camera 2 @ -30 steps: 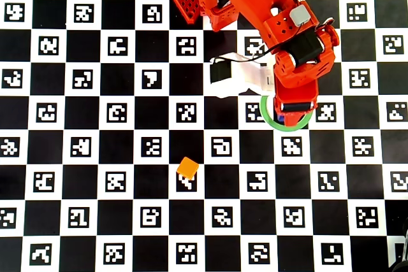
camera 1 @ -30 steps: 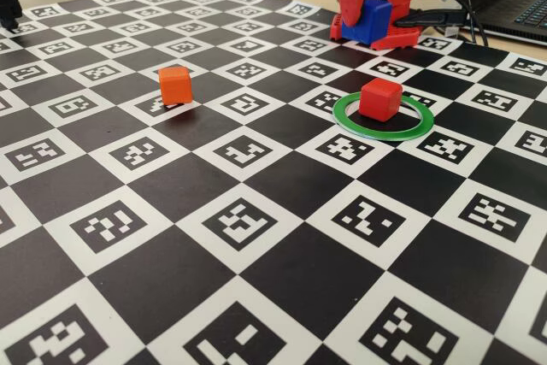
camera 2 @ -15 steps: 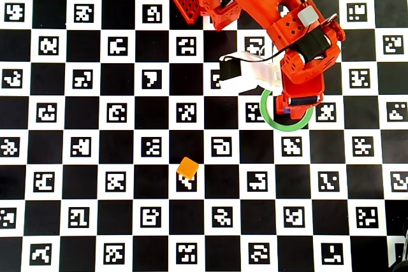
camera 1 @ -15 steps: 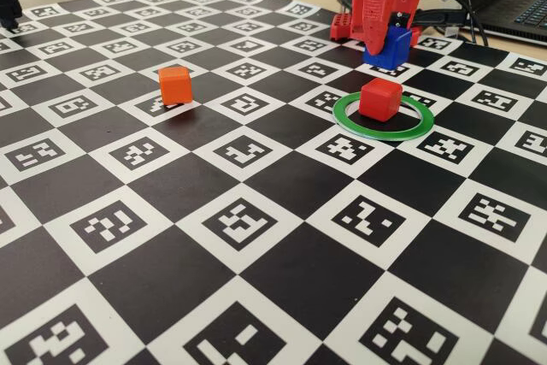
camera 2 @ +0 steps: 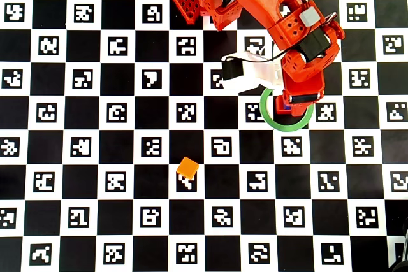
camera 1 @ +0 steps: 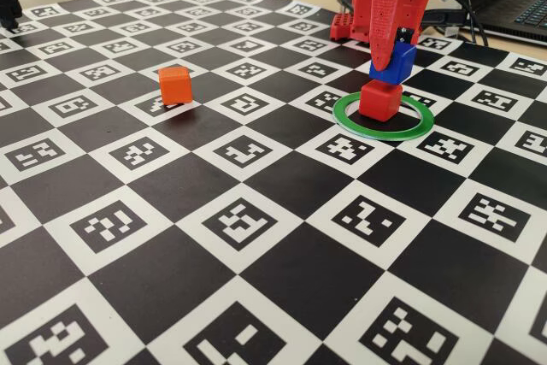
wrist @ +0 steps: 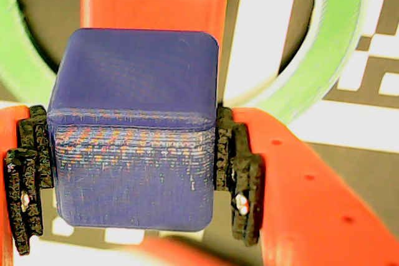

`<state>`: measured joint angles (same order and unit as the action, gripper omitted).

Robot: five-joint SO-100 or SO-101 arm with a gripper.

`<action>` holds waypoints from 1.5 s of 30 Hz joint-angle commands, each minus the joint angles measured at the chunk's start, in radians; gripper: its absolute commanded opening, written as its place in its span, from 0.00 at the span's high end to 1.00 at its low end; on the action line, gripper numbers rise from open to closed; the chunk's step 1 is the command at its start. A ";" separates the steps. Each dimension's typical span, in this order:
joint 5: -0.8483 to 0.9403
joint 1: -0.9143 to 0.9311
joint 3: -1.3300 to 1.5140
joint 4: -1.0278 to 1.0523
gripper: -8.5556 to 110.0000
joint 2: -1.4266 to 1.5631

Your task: Grab the red cube then put it in the green circle then put the blue cube on top and finally the orange cube on top

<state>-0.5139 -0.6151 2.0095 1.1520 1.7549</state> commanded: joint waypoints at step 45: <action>0.086 0.084 -0.235 0.235 0.61 0.137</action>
<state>-0.4571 -0.5584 1.8868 1.3484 1.7856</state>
